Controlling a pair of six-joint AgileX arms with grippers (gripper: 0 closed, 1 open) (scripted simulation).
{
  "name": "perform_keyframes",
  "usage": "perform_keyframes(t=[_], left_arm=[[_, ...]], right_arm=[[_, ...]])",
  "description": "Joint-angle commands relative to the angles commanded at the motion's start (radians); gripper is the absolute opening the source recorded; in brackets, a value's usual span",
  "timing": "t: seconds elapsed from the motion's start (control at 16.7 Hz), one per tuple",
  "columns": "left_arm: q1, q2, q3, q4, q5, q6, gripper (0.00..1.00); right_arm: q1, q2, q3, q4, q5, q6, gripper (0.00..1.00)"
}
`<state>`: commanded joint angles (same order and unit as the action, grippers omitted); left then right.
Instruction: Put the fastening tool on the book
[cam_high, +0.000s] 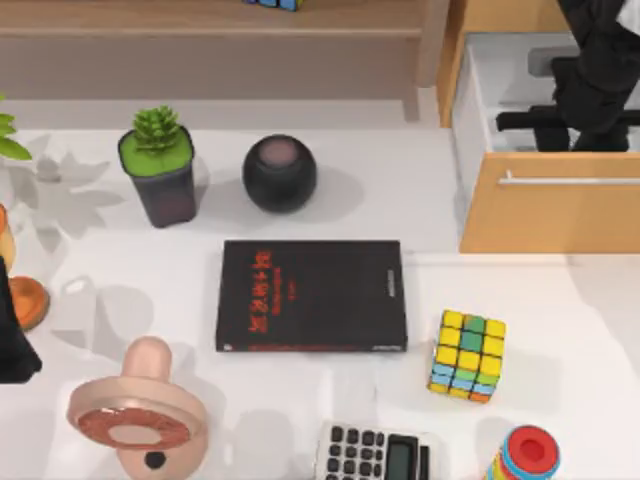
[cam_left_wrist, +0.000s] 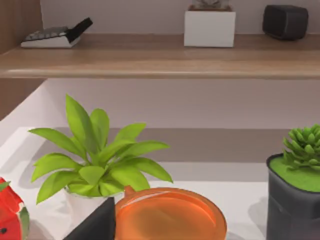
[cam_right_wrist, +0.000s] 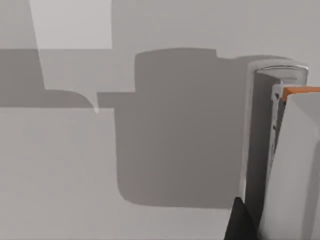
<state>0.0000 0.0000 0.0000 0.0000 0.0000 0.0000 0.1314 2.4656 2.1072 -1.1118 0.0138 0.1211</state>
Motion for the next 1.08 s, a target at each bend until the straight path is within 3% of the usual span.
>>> perform_keyframes(t=[0.6, 1.08], left_arm=[[0.000, 0.000, 0.000, 0.000, 0.000, 0.000, 1.00], [0.000, 0.000, 0.000, 0.000, 0.000, 0.000, 1.00]], right_arm=[[0.070, -0.208, 0.032, -0.098, 0.128, 0.100, 0.00], [0.305, -0.247, 0.133, -0.144, 0.164, 0.359, 0.00]])
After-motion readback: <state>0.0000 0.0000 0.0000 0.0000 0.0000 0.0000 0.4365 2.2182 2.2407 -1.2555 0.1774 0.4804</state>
